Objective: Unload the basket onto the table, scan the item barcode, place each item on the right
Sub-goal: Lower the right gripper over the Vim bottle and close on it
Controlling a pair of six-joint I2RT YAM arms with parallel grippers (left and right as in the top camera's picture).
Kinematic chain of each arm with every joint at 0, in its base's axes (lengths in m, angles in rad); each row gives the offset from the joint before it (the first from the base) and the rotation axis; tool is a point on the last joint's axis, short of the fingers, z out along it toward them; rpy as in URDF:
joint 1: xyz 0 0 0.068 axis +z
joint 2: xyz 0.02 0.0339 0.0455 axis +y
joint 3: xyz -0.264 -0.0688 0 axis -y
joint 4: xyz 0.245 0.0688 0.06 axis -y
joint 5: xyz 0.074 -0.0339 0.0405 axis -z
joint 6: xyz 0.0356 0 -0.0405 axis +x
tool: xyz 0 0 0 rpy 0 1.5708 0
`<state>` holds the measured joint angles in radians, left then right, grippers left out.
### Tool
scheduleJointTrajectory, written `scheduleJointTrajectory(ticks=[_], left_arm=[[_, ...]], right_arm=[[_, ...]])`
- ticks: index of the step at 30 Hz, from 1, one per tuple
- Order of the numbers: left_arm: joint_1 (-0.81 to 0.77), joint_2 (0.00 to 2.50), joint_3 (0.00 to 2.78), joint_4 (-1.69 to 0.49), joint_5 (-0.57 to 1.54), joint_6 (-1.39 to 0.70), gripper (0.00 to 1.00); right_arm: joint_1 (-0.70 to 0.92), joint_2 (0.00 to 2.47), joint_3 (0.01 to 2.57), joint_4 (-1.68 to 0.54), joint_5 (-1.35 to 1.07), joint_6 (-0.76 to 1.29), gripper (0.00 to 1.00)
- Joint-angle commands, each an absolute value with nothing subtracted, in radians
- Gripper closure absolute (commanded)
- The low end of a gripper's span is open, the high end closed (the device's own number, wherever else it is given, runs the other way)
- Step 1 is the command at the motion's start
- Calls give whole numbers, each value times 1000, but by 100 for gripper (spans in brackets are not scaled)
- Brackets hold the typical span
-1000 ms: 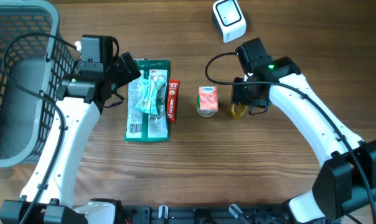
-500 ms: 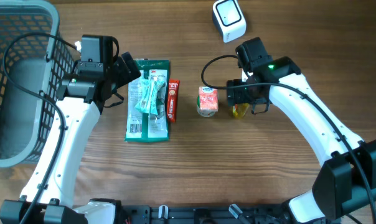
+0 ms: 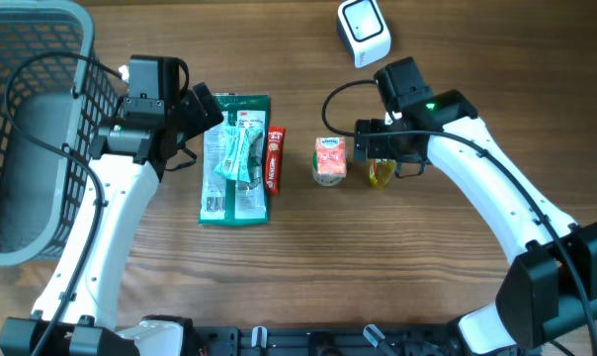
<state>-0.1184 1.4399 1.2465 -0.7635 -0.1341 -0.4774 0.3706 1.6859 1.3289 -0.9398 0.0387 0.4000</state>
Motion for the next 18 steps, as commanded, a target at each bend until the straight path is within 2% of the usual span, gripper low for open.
scheduleJointTrajectory(ticks=[1, 7, 13, 16, 18], left_arm=[[-115, 1436, 1259, -764, -140, -476, 0], [-115, 1436, 1259, -764, -140, -476, 0], [-115, 1436, 1259, -764, -140, -476, 0], [-115, 1436, 1259, -764, -140, -476, 0], [-115, 1436, 1259, -764, -140, -476, 0]], right_arm=[[372, 1697, 1324, -955, 49, 393, 9], [373, 1696, 1379, -1049, 48, 392, 15], [373, 1703, 1370, -1040, 49, 403, 17], [373, 1711, 1361, -1027, 49, 403, 23], [373, 1713, 1356, -1021, 49, 403, 24]])
